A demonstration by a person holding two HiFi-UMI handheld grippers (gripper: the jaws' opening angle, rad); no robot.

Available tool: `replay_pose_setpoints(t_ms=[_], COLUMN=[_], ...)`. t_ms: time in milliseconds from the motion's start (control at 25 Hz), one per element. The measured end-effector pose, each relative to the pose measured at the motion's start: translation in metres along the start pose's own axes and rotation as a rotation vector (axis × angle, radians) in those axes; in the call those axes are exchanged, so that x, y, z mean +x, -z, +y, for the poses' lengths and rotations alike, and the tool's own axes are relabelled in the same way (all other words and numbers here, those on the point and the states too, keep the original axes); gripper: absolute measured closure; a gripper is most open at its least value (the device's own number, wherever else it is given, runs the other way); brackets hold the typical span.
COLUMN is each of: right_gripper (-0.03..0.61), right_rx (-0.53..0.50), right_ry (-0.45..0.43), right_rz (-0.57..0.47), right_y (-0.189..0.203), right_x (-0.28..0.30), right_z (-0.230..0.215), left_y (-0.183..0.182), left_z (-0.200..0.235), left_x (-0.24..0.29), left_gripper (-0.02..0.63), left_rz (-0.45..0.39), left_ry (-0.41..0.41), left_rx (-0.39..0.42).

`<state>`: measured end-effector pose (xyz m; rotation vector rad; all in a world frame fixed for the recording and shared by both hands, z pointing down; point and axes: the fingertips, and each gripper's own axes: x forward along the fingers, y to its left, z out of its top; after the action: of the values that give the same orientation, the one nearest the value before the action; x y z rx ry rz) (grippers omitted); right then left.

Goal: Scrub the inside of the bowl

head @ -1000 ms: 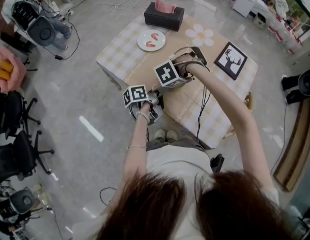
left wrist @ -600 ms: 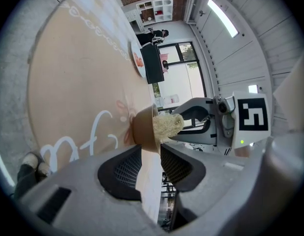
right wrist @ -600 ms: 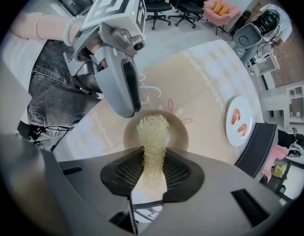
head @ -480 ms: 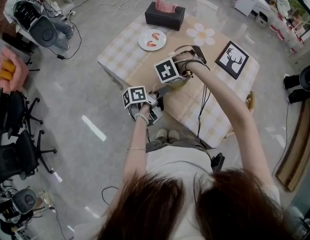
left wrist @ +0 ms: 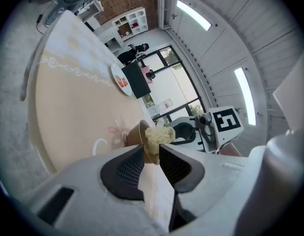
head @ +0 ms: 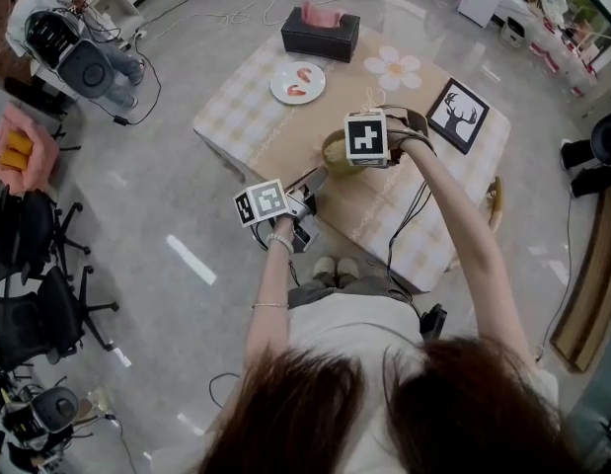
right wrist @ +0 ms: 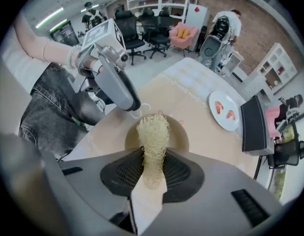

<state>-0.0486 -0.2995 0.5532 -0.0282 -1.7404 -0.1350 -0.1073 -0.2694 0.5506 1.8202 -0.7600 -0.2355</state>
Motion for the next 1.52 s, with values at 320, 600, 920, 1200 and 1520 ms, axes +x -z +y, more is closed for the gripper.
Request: replay_pose_setpoints(t_ms=[320,600,920,1200,1520], right_gripper=[0.483,0.484,0.483,0.483,0.483], right_rx=[0.227,0.399,0.589,0.652,0.761], right_ry=[0.035,0.074,0.127,0.163,0.232], right_rz=[-0.363,-0.63,-0.981,-1.081,-1.257], right_y=[0.0,-0.001,-0.01,-0.006,-0.002], right_x=[-0.01,-0.028,-0.055,-0.068,-0.089], right_z=[0.015,0.017,0.018,0.019,0.018], left_y=[-0.008,-0.015,-0.018,-0.018,-0.022], left_z=[-0.009,-0.015,-0.03,-0.038,-0.047], left_x=[0.002,-0.003,-0.003,-0.001,-0.001], left_gripper=[0.543,0.578,0.59,0.594,0.597], left_rz=[-0.044,-0.103,-0.117,-0.132,-0.176], left_ry=[-0.071,-0.136,-0.16,-0.163,-0.184], left_rx=[0.236,0.367,0.538,0.612,0.731])
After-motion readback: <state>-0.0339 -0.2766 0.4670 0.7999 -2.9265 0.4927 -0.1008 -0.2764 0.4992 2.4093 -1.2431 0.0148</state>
